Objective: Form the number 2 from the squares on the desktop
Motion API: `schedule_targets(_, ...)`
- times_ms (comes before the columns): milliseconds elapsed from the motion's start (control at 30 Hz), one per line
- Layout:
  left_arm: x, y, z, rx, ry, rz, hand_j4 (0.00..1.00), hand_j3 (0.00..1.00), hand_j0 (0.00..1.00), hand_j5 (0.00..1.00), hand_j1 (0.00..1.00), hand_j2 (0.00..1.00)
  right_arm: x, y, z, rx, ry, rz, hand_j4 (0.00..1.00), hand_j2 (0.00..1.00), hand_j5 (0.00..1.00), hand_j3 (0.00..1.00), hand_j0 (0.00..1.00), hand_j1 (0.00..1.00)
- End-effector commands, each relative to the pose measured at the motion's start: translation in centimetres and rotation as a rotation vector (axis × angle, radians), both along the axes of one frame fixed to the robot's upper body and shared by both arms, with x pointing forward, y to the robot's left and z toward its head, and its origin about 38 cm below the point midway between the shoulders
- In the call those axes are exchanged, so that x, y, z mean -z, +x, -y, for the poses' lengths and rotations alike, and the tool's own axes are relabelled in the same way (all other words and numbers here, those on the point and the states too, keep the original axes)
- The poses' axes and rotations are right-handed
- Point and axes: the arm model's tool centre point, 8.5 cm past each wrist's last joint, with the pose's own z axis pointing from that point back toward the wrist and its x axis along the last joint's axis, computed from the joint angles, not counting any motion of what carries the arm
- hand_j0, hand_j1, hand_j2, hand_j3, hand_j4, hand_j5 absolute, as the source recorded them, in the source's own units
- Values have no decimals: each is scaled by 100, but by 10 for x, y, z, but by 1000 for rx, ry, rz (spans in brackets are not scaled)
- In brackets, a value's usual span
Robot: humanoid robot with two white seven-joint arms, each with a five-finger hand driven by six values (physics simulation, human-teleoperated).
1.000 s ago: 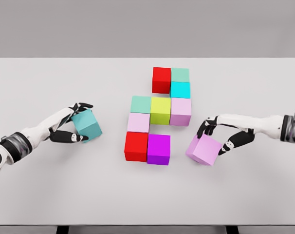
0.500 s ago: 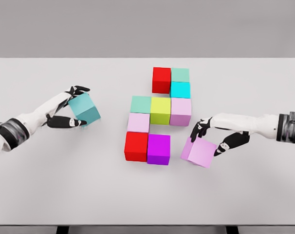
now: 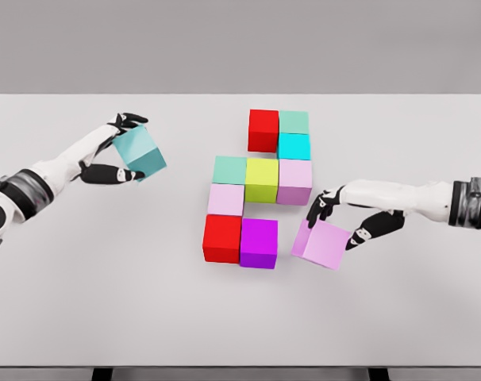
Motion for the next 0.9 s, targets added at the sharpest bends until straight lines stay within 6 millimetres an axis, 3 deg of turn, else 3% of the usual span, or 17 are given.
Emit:
schedule_targets(0,7,3,1,-16,5,-8,45,45,45,45,45,45,0,0,0,0,6,-3,54,54,54,54,54,54)
schedule_targets(467,12,37,18,-66,-23,4,40,40,40,40,40,40,1,0,-7,-23,3,15,57,57,57,57,57,57)
schedule_targets(500,14,39,20,-69,-26,0,40,40,40,40,40,40,3,0,-7,-25,-7,20,75,75,75,75,75,75)
schedule_targets(533,15,43,22,-72,-31,-3,40,40,40,40,40,40,4,0,-7,-26,-21,25,100,100,100,100,100,100)
schedule_targets(733,21,57,34,-86,-46,-14,40,40,40,40,40,40,1,1,-6,-20,-22,30,100,100,100,100,100,100)
schedule_targets(867,21,63,37,-98,-53,-29,40,40,40,40,40,40,-11,6,2,3,-12,57,100,100,100,100,100,100)
